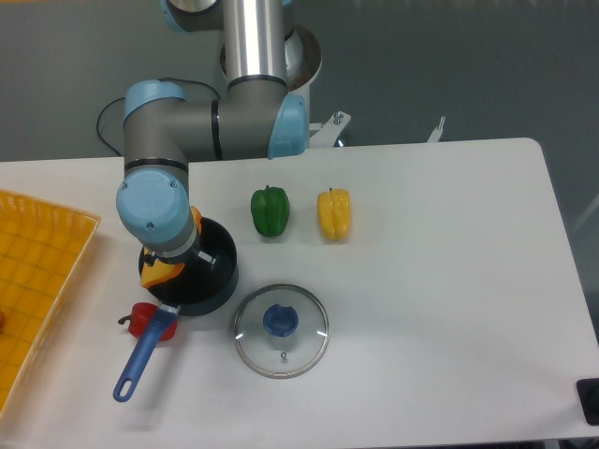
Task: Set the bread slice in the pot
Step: 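Lower the held bread slice down into the saucepan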
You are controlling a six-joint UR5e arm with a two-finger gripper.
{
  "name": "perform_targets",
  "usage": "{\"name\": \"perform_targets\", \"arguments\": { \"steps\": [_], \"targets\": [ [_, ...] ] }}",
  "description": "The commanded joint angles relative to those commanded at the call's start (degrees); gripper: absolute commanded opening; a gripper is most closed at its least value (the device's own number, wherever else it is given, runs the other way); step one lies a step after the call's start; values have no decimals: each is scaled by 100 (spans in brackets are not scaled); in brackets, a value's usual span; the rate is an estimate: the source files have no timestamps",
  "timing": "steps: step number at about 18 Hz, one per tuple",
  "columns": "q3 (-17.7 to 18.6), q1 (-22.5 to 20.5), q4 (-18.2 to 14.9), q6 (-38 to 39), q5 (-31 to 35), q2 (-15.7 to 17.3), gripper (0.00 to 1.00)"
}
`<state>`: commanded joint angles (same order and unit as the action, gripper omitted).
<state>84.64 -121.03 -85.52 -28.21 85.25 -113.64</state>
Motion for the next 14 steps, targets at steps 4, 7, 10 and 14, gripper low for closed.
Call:
{"name": "perform_targets", "arguments": {
  "steps": [4,7,10,14],
  "targets": [
    [0,0,9,-9,26,-17,25],
    [0,0,17,-9,62,-35,26],
    [0,0,18,-9,62,-53,26],
    [0,-9,35,-9,70,-62,26]
  ]
}}
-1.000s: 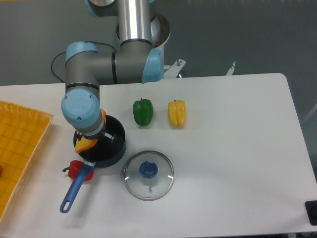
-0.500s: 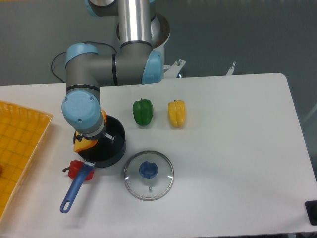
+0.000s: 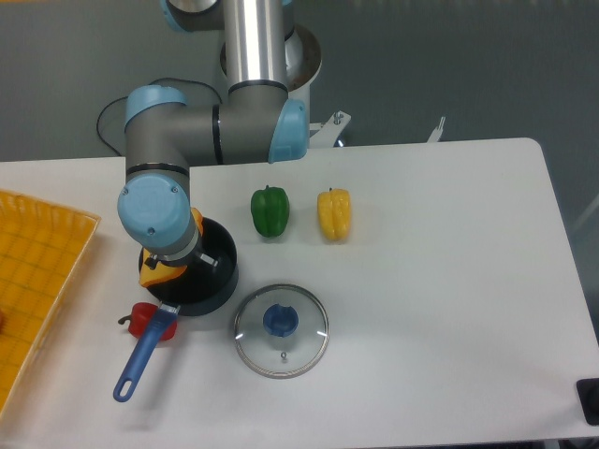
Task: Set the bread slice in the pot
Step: 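Lower the held bread slice down into the saucepan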
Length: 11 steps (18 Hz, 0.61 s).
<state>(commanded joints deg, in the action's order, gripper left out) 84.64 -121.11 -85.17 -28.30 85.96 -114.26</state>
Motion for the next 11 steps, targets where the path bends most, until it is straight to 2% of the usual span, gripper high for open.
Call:
{"name": "perform_targets", "arguments": {
  "steps": [11],
  "targets": [
    [62,-18,17,-70,149,-35,30]
  ]
}}
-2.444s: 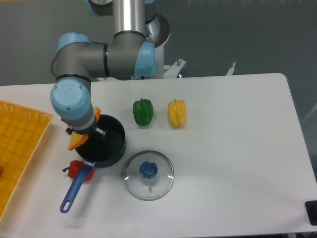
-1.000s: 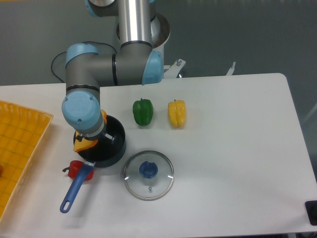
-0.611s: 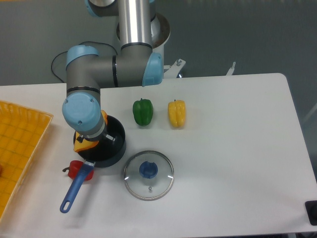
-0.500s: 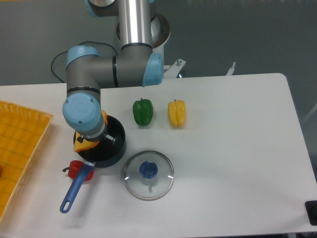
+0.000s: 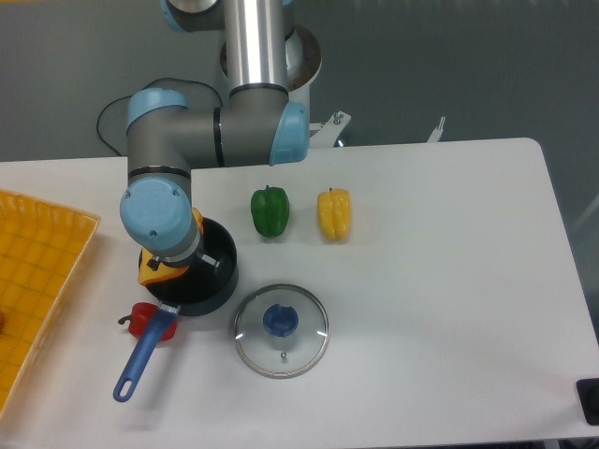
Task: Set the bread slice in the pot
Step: 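Lower the held bread slice down into the saucepan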
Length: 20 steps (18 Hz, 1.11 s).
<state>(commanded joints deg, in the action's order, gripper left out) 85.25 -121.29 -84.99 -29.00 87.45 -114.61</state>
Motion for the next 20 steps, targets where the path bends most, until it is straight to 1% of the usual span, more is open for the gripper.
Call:
{"name": "perform_targets", "arguments": {
  "steps": [2,20],
  "targets": [
    [9,-9,53,9,9,0,30],
    [9,-9,106,9,17,-70,30]
  ]
}}
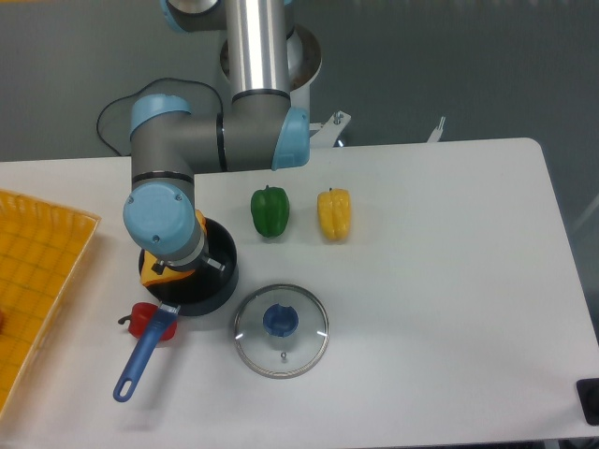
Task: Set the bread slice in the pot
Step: 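Lower the held bread slice down into the saucepan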
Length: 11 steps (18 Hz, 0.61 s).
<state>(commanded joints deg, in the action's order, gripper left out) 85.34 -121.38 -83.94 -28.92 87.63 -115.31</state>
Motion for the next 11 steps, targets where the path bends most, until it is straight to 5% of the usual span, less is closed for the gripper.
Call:
{"name": "perform_targets", "arguments": {
  "steps": [11],
  "targets": [
    [0,-18,123,0,185,-106,30]
  ]
}}
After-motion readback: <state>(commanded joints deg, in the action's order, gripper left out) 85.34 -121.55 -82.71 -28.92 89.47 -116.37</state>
